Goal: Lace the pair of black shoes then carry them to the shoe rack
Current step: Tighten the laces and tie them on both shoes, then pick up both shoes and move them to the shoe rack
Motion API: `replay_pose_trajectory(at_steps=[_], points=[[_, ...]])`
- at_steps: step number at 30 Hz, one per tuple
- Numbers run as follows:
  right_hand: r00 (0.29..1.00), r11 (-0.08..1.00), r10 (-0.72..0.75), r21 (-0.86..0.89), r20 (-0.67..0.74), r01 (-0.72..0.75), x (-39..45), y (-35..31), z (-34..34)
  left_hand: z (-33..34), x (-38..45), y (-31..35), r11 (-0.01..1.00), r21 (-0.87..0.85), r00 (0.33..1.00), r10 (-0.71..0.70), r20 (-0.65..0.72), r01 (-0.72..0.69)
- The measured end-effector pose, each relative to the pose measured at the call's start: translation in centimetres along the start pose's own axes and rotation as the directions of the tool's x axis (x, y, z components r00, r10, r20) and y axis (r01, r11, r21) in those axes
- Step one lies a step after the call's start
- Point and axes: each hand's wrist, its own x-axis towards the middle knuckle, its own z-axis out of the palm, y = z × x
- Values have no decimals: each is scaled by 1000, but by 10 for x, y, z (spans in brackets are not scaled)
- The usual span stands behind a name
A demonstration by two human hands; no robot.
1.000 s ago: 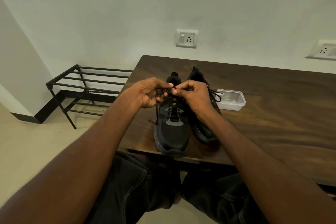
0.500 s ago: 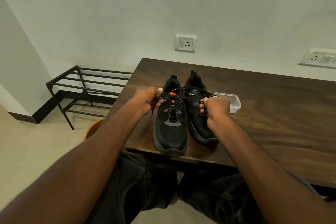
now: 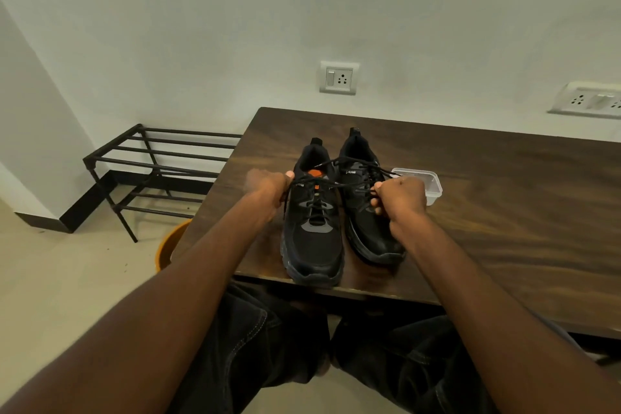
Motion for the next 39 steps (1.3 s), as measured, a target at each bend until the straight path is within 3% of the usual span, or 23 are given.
replay_pose_trajectory(at_steps=[2,5,7,9,13,19,22,24,26,28,31,34,36,39], points=[[988,965,-153,-214,19,154,3,2,-11,-5,-13,-2,975,174,991,129,42,-134],[953,837,-297,-466,53,287,8,1,-23,-10,-33,-10,932,322,961,77,265,-163],[949,799,-276,-512,154,316,9,2,-24,-5,-33,-18,888,422,939,32,342,-184],[948,772,-196,-557,250,306,5,6,-21,-1,-32,-22,909,357,919,65,390,-215],[932,607,-186,-710,310,357,1,14,-12,5,-29,-22,911,309,913,142,383,-272],[939,603,-149,-723,311,336,-3,10,-13,4,-22,-18,874,361,916,198,348,-326],[942,547,-148,-769,300,331,-11,10,-14,2,-25,-15,792,475,918,272,289,-384],[921,443,-269,-813,282,378,-25,9,-11,1,-24,-7,629,581,848,469,247,-517],[831,330,-444,-801,336,500,-42,7,-4,2,-20,10,440,564,653,716,249,-698],[718,277,-543,-715,435,642,-58,4,6,13,-15,33,312,425,475,803,361,-850],[590,222,-502,-565,632,795,-72,7,22,52,-6,67,183,285,327,709,625,-941],[509,94,-393,-517,766,851,-77,17,40,92,8,81,-23,254,218,447,868,-967],[518,26,-335,-542,787,840,-78,21,47,103,22,79,-135,273,234,252,939,-952],[554,41,-325,-574,766,818,-79,19,50,97,30,74,-61,290,275,184,944,-955]])
